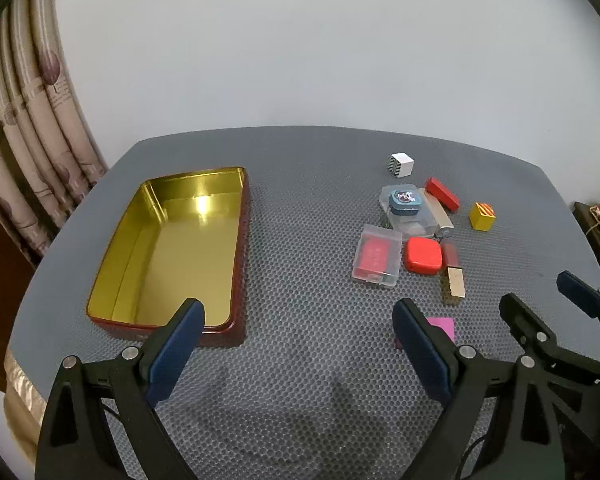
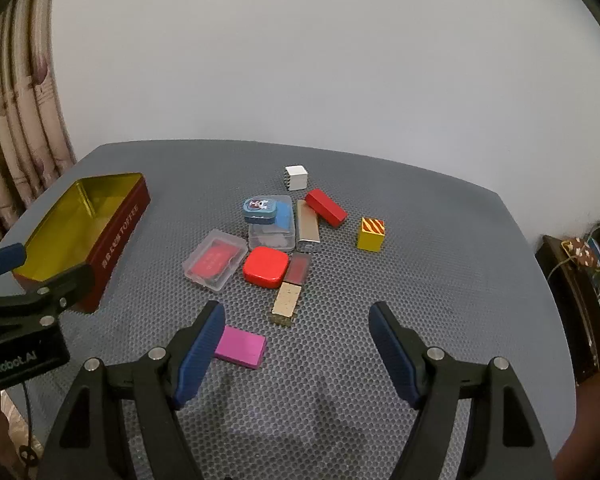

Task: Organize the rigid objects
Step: 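Reach the right tool toward the gold-and-pink bar and grasp it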

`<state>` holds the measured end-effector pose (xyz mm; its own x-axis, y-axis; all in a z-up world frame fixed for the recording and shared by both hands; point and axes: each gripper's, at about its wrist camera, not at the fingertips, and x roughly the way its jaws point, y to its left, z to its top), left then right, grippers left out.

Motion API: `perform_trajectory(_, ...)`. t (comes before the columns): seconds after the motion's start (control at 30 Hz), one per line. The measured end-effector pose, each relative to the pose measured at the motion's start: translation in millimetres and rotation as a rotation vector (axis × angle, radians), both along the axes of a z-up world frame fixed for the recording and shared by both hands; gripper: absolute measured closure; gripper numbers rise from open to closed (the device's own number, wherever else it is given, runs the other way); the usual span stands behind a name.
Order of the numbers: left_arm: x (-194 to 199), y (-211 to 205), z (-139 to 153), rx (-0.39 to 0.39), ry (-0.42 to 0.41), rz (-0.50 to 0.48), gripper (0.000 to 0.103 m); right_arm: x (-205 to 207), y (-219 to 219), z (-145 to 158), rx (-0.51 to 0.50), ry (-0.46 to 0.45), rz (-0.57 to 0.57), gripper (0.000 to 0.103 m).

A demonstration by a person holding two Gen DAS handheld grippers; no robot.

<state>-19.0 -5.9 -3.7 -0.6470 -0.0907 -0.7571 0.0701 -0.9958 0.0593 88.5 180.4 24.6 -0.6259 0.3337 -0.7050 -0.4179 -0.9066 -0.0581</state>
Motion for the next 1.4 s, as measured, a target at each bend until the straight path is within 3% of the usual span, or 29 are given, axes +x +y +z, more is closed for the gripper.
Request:
perform_trajectory(0.47,7.1,-6.6,-9.5,0.004,0.001,0.002,0.010,-4.2,0.4,-6.1,-0.058,0.009,0.036,0.026)
perform_trajectory(0.93,2.7,-14.5,-20.4,0.000,-0.023,0.010,0.009,-11.5,-1.2,-14.7,-0.042,-0.006,0.039,0.027)
perform_trajectory(1.4,-11.7,-27.4,-41.8,-0.009,-0.074,0.050,0.009,-31.0,25.3,-44.5,-0.133,-0.063,-0.009,0.027)
